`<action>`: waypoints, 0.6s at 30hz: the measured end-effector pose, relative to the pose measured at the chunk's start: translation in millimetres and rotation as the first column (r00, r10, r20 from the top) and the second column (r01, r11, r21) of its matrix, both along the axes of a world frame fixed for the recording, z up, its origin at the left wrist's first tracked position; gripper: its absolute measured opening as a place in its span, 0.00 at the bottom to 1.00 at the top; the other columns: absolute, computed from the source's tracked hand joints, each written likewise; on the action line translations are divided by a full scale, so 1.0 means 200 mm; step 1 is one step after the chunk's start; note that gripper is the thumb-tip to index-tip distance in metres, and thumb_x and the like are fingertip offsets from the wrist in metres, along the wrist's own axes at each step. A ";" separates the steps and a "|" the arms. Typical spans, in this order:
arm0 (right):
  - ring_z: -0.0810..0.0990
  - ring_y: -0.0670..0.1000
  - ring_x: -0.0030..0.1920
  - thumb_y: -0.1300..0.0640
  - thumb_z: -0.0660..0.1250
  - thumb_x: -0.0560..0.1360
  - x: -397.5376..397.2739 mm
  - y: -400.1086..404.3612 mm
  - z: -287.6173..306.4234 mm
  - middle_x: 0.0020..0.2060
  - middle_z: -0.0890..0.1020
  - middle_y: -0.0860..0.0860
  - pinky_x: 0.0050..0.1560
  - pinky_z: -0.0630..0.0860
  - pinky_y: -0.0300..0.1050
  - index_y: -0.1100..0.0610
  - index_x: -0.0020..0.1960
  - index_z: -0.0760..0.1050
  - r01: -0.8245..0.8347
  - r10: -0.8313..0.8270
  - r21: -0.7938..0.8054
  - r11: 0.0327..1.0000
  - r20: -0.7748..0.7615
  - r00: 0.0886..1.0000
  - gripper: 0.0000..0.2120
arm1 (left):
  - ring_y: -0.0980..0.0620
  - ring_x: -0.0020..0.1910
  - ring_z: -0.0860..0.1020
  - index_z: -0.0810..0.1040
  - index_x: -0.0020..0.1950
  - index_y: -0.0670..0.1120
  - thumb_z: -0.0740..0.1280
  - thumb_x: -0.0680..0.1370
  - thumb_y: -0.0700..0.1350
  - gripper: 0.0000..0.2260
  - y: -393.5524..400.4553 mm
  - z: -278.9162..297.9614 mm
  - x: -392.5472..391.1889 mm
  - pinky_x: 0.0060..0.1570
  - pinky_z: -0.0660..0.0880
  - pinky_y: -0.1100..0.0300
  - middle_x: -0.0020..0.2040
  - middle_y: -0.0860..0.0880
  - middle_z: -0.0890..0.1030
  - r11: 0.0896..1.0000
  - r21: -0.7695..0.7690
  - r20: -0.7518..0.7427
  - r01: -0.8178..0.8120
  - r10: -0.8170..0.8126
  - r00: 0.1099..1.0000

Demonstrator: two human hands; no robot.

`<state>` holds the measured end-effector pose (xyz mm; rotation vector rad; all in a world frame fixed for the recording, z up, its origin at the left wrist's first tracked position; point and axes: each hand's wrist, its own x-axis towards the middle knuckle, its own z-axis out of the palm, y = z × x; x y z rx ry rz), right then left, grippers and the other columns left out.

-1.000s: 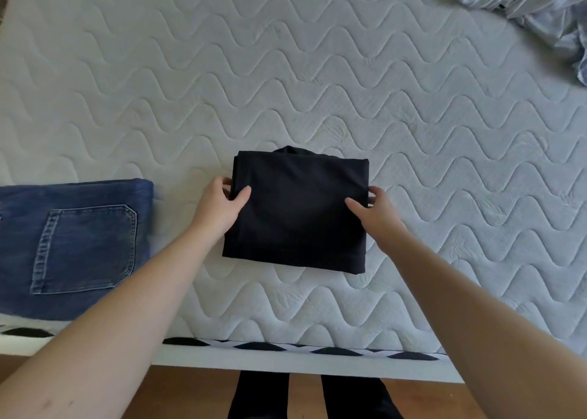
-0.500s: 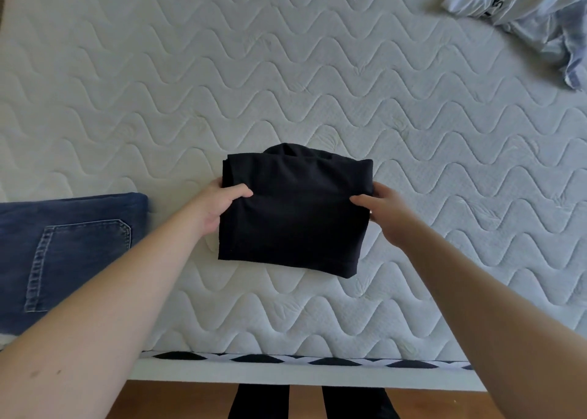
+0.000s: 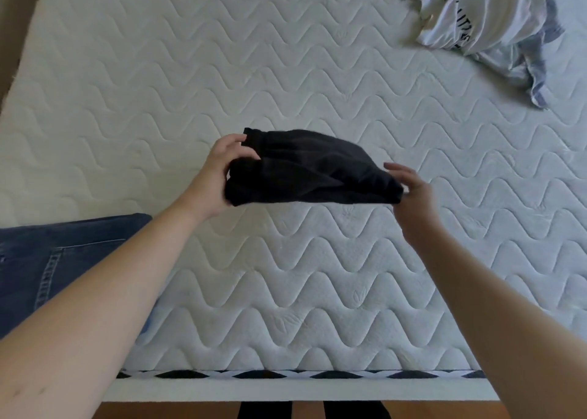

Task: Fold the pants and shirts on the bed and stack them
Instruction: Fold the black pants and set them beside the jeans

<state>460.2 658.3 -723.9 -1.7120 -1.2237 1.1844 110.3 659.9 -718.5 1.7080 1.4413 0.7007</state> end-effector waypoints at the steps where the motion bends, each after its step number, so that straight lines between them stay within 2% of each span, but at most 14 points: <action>1: 0.79 0.30 0.46 0.79 0.63 0.72 0.00 -0.06 -0.05 0.60 0.78 0.49 0.44 0.74 0.27 0.46 0.42 0.80 -0.003 0.004 -0.031 1.000 0.025 1.000 0.27 | 0.62 0.68 0.65 0.79 0.56 0.46 0.72 0.64 0.42 0.20 -0.04 -0.05 0.02 0.66 0.59 0.74 0.69 0.48 0.62 0.999 -0.036 -0.013 -0.002 0.001 1.000; 4: 0.79 0.32 0.45 0.79 0.63 0.72 0.02 -0.28 -0.21 0.61 0.77 0.47 0.42 0.74 0.26 0.44 0.40 0.82 -0.032 0.043 -0.151 0.988 0.070 0.997 0.28 | 0.49 0.70 0.67 0.80 0.53 0.51 0.73 0.65 0.41 0.18 -0.22 -0.21 0.03 0.62 0.63 0.71 0.70 0.48 0.64 0.990 -0.139 -0.109 -0.028 0.012 0.994; 6: 0.81 0.37 0.47 0.77 0.65 0.72 0.03 -0.41 -0.30 0.57 0.78 0.41 0.41 0.74 0.27 0.40 0.37 0.83 -0.033 0.051 -0.206 0.978 0.082 0.995 0.30 | 0.45 0.69 0.67 0.77 0.56 0.54 0.74 0.65 0.34 0.24 -0.39 -0.32 0.03 0.64 0.64 0.61 0.71 0.47 0.63 0.997 -0.083 -0.245 0.010 -0.030 0.969; 8: 0.80 0.38 0.51 0.74 0.68 0.73 0.04 -0.50 -0.35 0.55 0.79 0.40 0.47 0.75 0.28 0.38 0.37 0.83 -0.033 0.066 -0.232 0.972 0.136 0.988 0.29 | 0.43 0.68 0.68 0.78 0.59 0.53 0.70 0.69 0.29 0.25 -0.54 -0.38 0.02 0.65 0.67 0.53 0.71 0.45 0.64 0.999 -0.037 -0.332 0.032 -0.042 0.942; 10: 0.78 0.42 0.56 0.69 0.67 0.76 0.05 -0.56 -0.36 0.57 0.79 0.41 0.57 0.73 0.37 0.39 0.39 0.83 -0.066 0.124 -0.275 0.959 0.199 0.972 0.24 | 0.40 0.67 0.69 0.80 0.61 0.50 0.63 0.69 0.25 0.28 -0.64 -0.40 0.03 0.65 0.70 0.48 0.71 0.42 0.66 0.999 -0.037 -0.379 -0.006 -0.009 0.925; 11: 0.77 0.43 0.57 0.68 0.65 0.77 0.05 -0.59 -0.36 0.57 0.79 0.41 0.58 0.73 0.39 0.40 0.40 0.83 -0.058 0.125 -0.312 0.948 0.199 0.972 0.22 | 0.39 0.67 0.69 0.80 0.62 0.49 0.61 0.69 0.23 0.29 -0.68 -0.40 0.03 0.65 0.70 0.47 0.71 0.41 0.68 0.999 -0.039 -0.393 -0.026 0.008 0.920; 13: 0.79 0.42 0.50 0.66 0.61 0.79 0.04 -0.64 -0.34 0.54 0.80 0.40 0.48 0.74 0.36 0.40 0.42 0.83 0.028 0.044 -0.370 0.928 0.184 0.982 0.23 | 0.37 0.65 0.71 0.80 0.62 0.47 0.61 0.68 0.23 0.30 -0.72 -0.39 0.05 0.64 0.71 0.45 0.70 0.40 0.70 0.998 -0.016 -0.414 -0.061 0.049 0.909; 15: 0.79 0.45 0.41 0.64 0.58 0.79 -0.03 -0.69 -0.29 0.48 0.82 0.43 0.39 0.73 0.38 0.41 0.44 0.81 0.191 -0.143 -0.374 0.907 0.153 0.978 0.21 | 0.37 0.64 0.72 0.81 0.62 0.45 0.64 0.68 0.25 0.27 -0.73 -0.36 0.09 0.64 0.71 0.44 0.69 0.39 0.71 0.997 0.020 -0.427 -0.074 0.076 0.901; 18: 0.80 0.45 0.39 0.62 0.59 0.78 -0.22 -0.79 -0.22 0.42 0.82 0.49 0.40 0.73 0.41 0.49 0.47 0.78 0.343 -0.358 -0.400 0.850 0.040 0.933 0.11 | 0.38 0.63 0.74 0.80 0.63 0.45 0.71 0.72 0.36 0.19 -0.72 -0.34 0.15 0.60 0.73 0.45 0.68 0.40 0.72 0.993 0.115 -0.454 0.041 0.015 0.891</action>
